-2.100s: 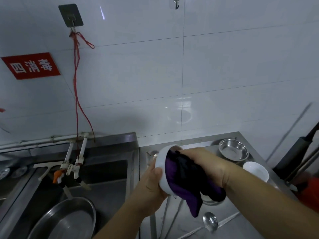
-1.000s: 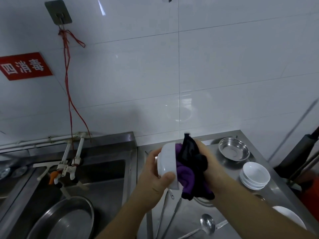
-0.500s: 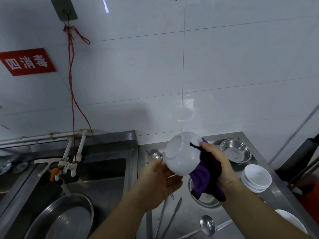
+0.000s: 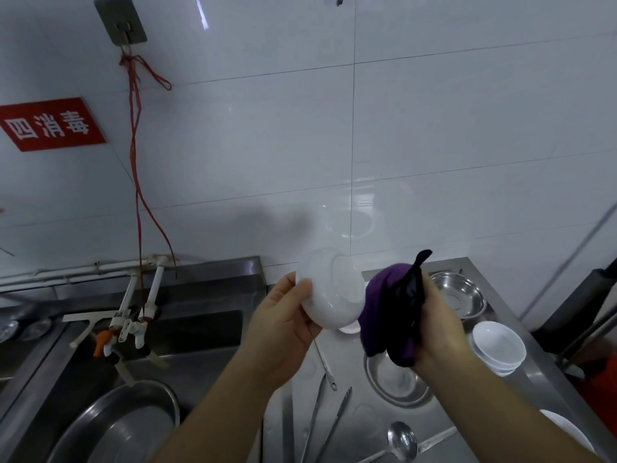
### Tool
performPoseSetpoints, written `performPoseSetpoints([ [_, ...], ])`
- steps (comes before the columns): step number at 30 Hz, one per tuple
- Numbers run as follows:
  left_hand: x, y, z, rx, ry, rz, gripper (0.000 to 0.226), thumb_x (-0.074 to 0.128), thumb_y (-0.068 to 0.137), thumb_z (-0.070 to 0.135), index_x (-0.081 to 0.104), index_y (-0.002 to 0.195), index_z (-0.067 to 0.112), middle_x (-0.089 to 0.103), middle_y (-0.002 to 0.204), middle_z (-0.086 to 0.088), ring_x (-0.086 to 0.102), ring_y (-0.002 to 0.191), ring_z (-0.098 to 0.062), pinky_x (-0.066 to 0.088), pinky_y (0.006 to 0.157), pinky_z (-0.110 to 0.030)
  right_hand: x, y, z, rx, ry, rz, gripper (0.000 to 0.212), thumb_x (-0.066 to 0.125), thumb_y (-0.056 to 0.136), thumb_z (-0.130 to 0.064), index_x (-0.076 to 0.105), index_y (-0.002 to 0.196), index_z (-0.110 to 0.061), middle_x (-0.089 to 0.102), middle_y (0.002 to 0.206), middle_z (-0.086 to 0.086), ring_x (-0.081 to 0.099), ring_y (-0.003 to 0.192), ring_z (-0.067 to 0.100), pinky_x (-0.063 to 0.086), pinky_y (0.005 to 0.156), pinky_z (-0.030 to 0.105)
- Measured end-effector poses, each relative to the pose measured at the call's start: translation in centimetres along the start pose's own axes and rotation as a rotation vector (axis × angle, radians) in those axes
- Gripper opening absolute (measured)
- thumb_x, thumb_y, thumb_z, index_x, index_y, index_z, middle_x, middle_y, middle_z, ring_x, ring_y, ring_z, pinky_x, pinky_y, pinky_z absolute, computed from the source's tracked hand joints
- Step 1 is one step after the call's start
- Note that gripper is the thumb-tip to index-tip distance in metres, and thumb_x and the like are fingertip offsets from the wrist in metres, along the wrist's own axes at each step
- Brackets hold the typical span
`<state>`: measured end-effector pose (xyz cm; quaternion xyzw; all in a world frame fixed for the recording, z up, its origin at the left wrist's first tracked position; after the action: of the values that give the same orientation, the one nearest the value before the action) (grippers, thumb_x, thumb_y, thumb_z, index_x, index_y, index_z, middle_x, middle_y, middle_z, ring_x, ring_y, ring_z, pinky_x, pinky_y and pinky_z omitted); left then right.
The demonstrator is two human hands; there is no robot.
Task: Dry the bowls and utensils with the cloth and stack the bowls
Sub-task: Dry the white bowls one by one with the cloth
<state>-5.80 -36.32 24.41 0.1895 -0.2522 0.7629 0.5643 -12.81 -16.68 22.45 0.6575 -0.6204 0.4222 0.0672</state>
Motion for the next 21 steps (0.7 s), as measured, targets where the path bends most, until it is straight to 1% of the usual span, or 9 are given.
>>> performPoseSetpoints([
  [1,0.1,0.0,0.2,0.015,0.090,0.013,0.036,0.072,0.091,0.027,0.073,0.126,0.018,0.072,0.133,-0.013,0.071,0.120,-0.034,0.062,0.093,-0.045,0.6,-0.1,-1.0,-0.062,-0.027,-0.016,0.030,0.074,0.093,-0.049,0.080,0.115,-0.029,0.081,0.111,0.002,0.080,0.096,0.025,0.063,0.076,0.041],
  [3,0.6,-0.2,0.2,0.026,0.272,-0.010,0.025,0.077,0.091,0.030,0.077,0.115,0.022,0.075,0.123,-0.013,0.073,0.114,-0.034,0.062,0.092,-0.045,2.6,-0.9,-2.9,-0.273,-0.161,-0.070,0.015,0.069,0.097,-0.050,0.079,0.106,-0.043,0.081,0.105,-0.010,0.079,0.096,0.014,0.066,0.076,0.038],
  [6,1.9,-0.6,-0.2,0.024,0.418,-0.148,0.017,0.072,0.095,0.027,0.075,0.112,0.023,0.076,0.117,-0.015,0.072,0.113,-0.036,0.060,0.097,-0.047,6.4,-4.0,-4.9,-0.756,-0.646,-0.316,0.017,0.061,0.095,-0.050,0.072,0.109,-0.048,0.075,0.103,-0.020,0.073,0.097,0.003,0.060,0.085,0.023],
  [9,2.5,-1.1,0.0,0.023,0.452,-0.284,0.027,0.063,0.100,0.014,0.069,0.126,0.019,0.076,0.119,-0.014,0.074,0.110,-0.030,0.061,0.093,-0.037,9.1,-6.1,-3.3,-1.125,-1.274,-0.703,0.034,0.065,0.095,-0.041,0.068,0.129,-0.032,0.068,0.122,-0.021,0.063,0.114,0.003,0.050,0.100,0.020],
  [11,2.2,-1.4,0.3,0.048,0.505,-0.291,0.032,0.060,0.101,0.010,0.065,0.132,0.017,0.075,0.114,-0.015,0.074,0.103,-0.027,0.060,0.089,-0.031,9.6,-6.3,-2.6,-1.255,-1.441,-0.821,0.039,0.070,0.094,-0.035,0.068,0.131,-0.022,0.068,0.128,-0.012,0.060,0.119,0.005,0.045,0.106,0.021],
  [15,2.8,-2.3,0.1,0.045,0.548,-0.399,0.031,0.055,0.107,0.012,0.058,0.137,0.007,0.072,0.122,-0.022,0.070,0.114,-0.037,0.057,0.101,-0.043,9.5,-4.2,-3.7,-1.090,-1.328,-0.693,0.038,0.067,0.091,-0.038,0.066,0.128,-0.031,0.071,0.113,-0.018,0.067,0.101,0.006,0.054,0.087,0.022],
  [17,3.1,-2.5,0.4,0.069,0.526,-0.406,0.027,0.058,0.105,0.014,0.059,0.128,0.000,0.073,0.117,-0.017,0.071,0.107,-0.029,0.057,0.095,-0.039,8.9,-2.7,-4.4,-0.863,-1.103,-0.599,0.032,0.066,0.091,-0.034,0.069,0.122,-0.034,0.074,0.106,-0.010,0.071,0.097,0.013,0.058,0.085,0.029],
  [20,3.5,-2.7,1.1,0.108,0.510,-0.402,0.024,0.066,0.100,0.023,0.064,0.121,0.011,0.071,0.115,-0.015,0.067,0.106,-0.031,0.054,0.098,-0.047,8.1,-0.8,-4.3,-0.536,-0.688,-0.451,0.017,0.067,0.088,-0.035,0.075,0.101,-0.027,0.076,0.095,-0.003,0.072,0.092,0.018,0.056,0.083,0.039],
  [21,3.5,-2.8,1.2,0.124,0.528,-0.400,0.024,0.066,0.099,0.026,0.065,0.120,0.014,0.071,0.116,-0.015,0.067,0.108,-0.033,0.054,0.100,-0.049,7.6,-0.3,-3.9,-0.435,-0.575,-0.395,0.020,0.069,0.087,-0.037,0.076,0.099,-0.022,0.075,0.092,0.003,0.071,0.090,0.022,0.056,0.082,0.043],
])
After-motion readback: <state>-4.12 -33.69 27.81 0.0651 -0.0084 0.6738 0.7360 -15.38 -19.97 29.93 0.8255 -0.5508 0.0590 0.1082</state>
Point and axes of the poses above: each hand's wrist, its own y-axis towards the middle knuckle, its own x-axis out of the palm, z = x × y, the point moved 6 cm from there along y, towards the middle knuckle
